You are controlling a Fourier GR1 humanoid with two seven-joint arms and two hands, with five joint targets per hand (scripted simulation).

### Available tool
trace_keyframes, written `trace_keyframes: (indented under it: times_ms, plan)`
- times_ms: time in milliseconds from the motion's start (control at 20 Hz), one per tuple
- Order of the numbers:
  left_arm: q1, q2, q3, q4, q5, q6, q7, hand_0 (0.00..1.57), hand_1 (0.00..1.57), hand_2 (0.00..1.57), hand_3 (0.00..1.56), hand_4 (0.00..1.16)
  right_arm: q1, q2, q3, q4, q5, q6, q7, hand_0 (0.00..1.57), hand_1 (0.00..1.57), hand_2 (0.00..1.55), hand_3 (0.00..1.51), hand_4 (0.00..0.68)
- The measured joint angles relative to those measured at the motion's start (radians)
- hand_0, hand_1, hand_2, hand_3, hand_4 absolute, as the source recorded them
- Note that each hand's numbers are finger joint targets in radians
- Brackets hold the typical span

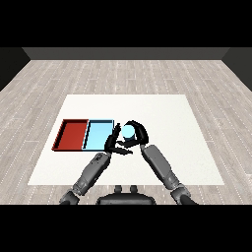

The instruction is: Pick the blue can and put it in the blue box

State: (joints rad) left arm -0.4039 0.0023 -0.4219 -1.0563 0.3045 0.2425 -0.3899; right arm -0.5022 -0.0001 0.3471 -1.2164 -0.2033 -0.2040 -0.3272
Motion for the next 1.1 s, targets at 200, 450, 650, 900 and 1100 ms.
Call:
trace_keyframes:
  times_ms: [200, 450, 650, 900, 1100]
  plan:
    - [0.0, -0.001, -0.028, -0.008, 0.011, 0.015, -0.002, 0.0, 0.0, 0.0, 0.0, 0.0, -0.002, 0.0, 0.028, -0.011, 0.001, -0.02, 0.011, 1.42, 1.42, 1.43, 1.39, 0.653]
    - [-0.013, -0.002, -0.031, 0.034, 0.017, 0.01, -0.032, 0.0, 0.0, 0.0, 0.0, 0.0, 0.01, 0.0, 0.087, -0.003, -0.022, -0.048, -0.011, 1.42, 1.42, 1.44, 1.4, 0.617]
    - [-0.029, -0.002, -0.065, 0.032, 0.05, 0.036, -0.032, 0.0, 0.0, 0.0, 0.0, 0.0, -0.005, 0.0, 0.109, -0.023, -0.011, -0.068, 0.021, 1.39, 1.39, 1.44, 1.39, 0.62]
    - [-0.061, 0.005, -0.09, 0.06, 0.007, 0.097, -0.041, 0.13, 0.13, 0.45, 0.0, 0.6, -0.052, -0.001, 0.161, 0.003, -0.039, -0.101, 0.021, 1.4, 1.4, 1.44, 1.39, 0.609]
    - [-0.07, 0.025, -0.098, 0.053, -0.074, 0.157, 0.002, 0.32, 0.32, 0.52, 0.17, 0.0, -0.056, -0.009, 0.205, -0.017, -0.043, -0.128, 0.034, 1.47, 1.47, 1.47, 1.4, 0.596]
